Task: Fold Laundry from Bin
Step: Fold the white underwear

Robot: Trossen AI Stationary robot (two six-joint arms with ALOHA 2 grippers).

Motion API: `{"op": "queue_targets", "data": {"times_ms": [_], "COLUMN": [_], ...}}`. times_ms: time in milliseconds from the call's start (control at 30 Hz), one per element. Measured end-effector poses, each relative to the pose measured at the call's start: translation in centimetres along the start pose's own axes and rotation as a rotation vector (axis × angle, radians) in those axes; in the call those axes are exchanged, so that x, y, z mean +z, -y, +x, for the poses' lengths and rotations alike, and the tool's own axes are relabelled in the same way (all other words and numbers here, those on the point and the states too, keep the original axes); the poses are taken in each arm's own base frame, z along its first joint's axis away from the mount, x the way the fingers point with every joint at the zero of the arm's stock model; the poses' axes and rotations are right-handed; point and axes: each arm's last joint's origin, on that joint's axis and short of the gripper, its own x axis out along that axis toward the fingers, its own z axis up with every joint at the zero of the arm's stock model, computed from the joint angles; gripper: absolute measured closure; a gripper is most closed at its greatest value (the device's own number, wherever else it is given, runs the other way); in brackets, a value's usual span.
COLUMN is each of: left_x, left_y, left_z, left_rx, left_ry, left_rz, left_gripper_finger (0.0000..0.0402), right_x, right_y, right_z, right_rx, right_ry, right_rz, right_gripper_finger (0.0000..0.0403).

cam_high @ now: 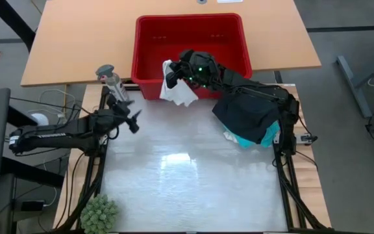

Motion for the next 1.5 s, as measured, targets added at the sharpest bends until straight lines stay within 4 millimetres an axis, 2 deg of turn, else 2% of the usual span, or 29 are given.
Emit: {"op": "queue_targets", "data": {"times_ms": [67,233,367,467,667,867,933,1067,1233,1500], "left_x": [0.3,1.4,2.2,2.7,2.8,1.8,1.9,2.9,3.5,2.9], "left_y": [0.0,0.8,1.1,1.6,2.6,3.4,3.5,2.8,2.3,2.3], "left_z": [0.3,0.8,1.6,2.2,3.7,6.0,6.6,6.7,6.7,6.4], "left_rx": [0.075,-0.024,0.118,0.12,0.144,0.098,0.142,0.301,0.309,0.4], "left_ry": [0.023,0.124,0.155,0.194,0.204,0.161,0.171,0.213,0.28,0.157], "left_rz": [-0.016,-0.004,0.047,0.126,0.221,0.26,0.267,0.283,0.301,0.266], "left_gripper_finger": [0.0164,0.0164,0.0164,0.0164,0.0164,0.0164,0.0164,0.0164,0.0164,0.0164], "right_x": [0.6,1.4,1.9,2.1,2.1,2.6,2.8,2.7,2.7,2.7], "right_y": [0.1,0.2,0.3,0.2,0.0,-0.6,-0.8,-1.0,-1.1,-0.9], "right_z": [-0.3,-1.1,-1.5,-1.5,-1.6,-1.8,-1.9,-1.9,-1.9,-1.9], "right_rx": [0.003,0.01,0.016,0.037,0.061,0.127,0.138,0.144,0.166,0.162], "right_ry": [0.023,0.05,0.074,0.081,0.087,0.138,0.155,0.15,0.146,0.147], "right_rz": [0.009,0.02,0.029,0.033,0.036,0.063,0.069,0.068,0.067,0.054], "right_gripper_finger": [0.0382,0.0382,0.0382,0.0382,0.0382,0.0382,0.0382,0.0382,0.0382,0.0382]}}
